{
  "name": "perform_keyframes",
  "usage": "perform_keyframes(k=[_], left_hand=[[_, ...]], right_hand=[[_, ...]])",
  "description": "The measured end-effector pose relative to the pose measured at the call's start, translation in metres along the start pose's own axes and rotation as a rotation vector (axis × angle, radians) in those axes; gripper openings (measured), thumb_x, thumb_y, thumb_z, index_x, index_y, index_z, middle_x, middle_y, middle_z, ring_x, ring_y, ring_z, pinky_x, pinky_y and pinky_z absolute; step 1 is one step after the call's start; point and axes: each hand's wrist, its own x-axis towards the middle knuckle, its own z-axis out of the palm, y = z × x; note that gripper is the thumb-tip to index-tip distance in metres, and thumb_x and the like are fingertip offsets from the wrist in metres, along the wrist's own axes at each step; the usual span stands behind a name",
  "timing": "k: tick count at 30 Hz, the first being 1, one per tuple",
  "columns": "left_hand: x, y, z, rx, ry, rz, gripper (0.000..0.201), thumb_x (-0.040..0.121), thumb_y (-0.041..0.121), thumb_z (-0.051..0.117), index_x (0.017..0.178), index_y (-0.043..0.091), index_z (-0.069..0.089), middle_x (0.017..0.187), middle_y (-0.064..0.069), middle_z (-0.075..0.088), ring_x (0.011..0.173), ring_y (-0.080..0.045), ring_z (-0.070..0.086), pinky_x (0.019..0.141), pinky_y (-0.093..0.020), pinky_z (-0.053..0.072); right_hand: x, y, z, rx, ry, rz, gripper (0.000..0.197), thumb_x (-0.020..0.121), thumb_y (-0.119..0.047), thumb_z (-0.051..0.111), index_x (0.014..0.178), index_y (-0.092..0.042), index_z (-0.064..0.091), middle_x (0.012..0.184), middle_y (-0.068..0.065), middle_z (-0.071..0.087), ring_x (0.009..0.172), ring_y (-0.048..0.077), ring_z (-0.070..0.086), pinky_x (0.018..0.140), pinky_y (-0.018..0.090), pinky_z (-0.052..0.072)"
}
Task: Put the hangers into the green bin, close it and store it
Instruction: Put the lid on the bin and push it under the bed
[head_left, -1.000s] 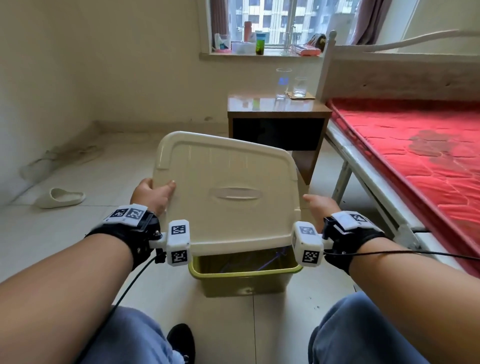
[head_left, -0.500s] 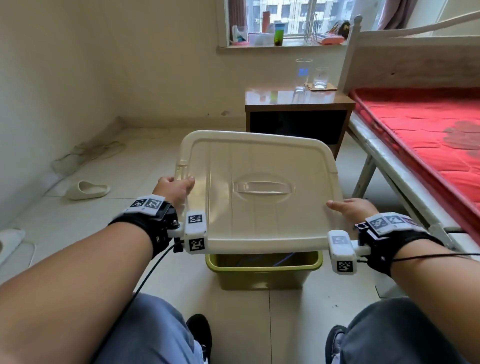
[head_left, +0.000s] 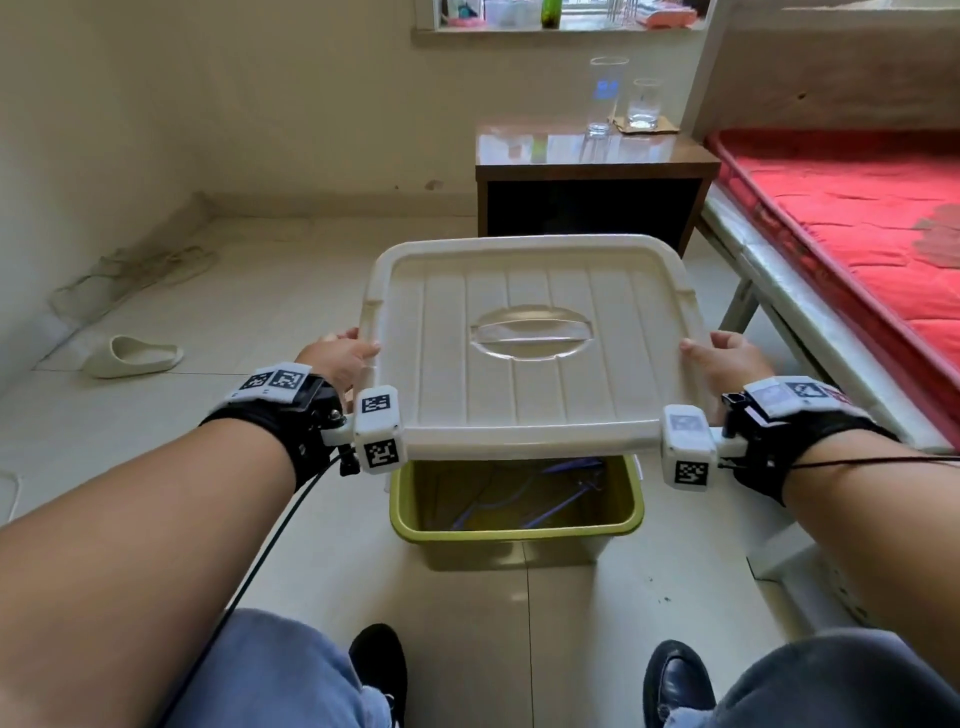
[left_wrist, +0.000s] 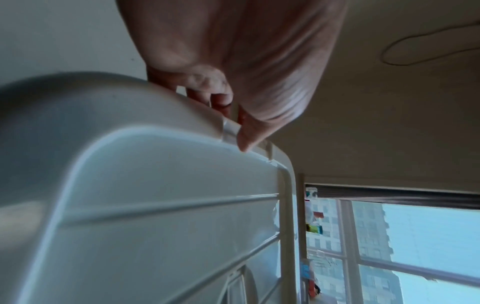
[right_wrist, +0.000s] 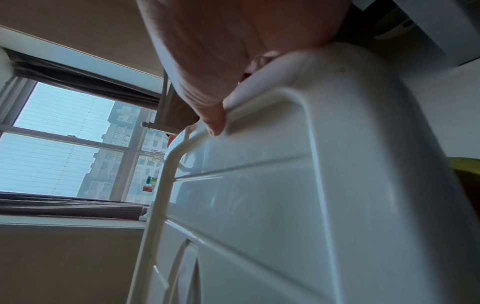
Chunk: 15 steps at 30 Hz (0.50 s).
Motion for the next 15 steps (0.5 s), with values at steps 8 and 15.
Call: perform_keyframes(k=[8,15], left_hand=[[0.053,-0.049,0.029,0.175,0.133,-0.063,0.038,0.08,0.022,0.064,0.117,0.014,0.066,0.113,-0.009,0.071,0.103,-0.031,0.066,0.097,-0.042,0.052],[0.086,-0.086,0.052,0.239,0.095,-0.151,0.034,0.083,0.02,0.059,0.116,0.022,0.065,0.112,-0.008,0.07,0.102,-0.033,0.067,0.096,-0.045,0.052]], right_hand=[[0.033,0.045,0.04,-0.09,-0.039,0.086,0.04,0.089,-0.024,0.06,0.127,-0.01,0.059,0.125,0.009,0.064,0.093,0.019,0.057,0.081,0.026,0.041],[0.059,0.093,0.062,-0.327,-0.15,0.207,0.036,0.093,-0.032,0.052,0.121,-0.014,0.065,0.104,0.006,0.064,0.078,0.021,0.057,0.073,0.027,0.044]])
